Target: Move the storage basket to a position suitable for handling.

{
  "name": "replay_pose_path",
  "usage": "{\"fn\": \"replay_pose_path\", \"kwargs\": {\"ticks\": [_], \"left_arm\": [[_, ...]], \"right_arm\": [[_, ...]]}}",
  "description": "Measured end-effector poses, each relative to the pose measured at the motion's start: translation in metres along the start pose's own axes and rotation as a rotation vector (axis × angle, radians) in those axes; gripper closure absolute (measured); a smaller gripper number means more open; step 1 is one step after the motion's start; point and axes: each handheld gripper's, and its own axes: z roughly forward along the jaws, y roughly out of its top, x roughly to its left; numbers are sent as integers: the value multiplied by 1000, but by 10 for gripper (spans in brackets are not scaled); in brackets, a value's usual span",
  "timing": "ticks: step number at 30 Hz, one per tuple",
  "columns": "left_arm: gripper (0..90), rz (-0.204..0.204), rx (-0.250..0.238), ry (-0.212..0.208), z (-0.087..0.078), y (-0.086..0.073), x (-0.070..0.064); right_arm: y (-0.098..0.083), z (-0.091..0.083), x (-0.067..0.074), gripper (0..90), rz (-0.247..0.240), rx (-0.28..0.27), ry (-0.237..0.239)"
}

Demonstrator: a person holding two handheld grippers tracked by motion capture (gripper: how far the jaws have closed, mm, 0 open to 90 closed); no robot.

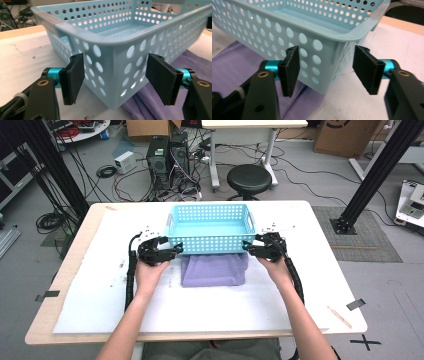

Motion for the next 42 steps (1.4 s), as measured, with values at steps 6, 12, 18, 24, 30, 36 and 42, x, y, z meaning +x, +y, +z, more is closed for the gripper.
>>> {"fn": "replay_pose_path", "kwargs": {"ticks": [6, 12, 18, 24, 30, 36, 42], "left_arm": [[329, 7, -7, 11, 3, 7, -2], [336, 15, 19, 24, 18, 17, -5], [334, 5, 30, 17, 33, 22, -8], [333, 10, 51, 13, 45, 28, -11], [324, 25, 68, 10, 52, 27, -14], [273, 29, 87, 7, 56, 25, -16], [268, 36, 79, 7, 47, 22, -14]], "right_arm": [[0, -2, -2, 501, -2, -15, -28], [2, -10, -5, 535, -23, -42, -73], [-1, -13, -14, 534, 3, -52, -88], [-3, -15, -19, 524, 20, -58, -112], [-5, -14, -25, 499, 40, -55, -123], [-7, -10, -26, 432, 59, -46, -114], [-10, -14, -27, 345, 81, -54, -130]]}}
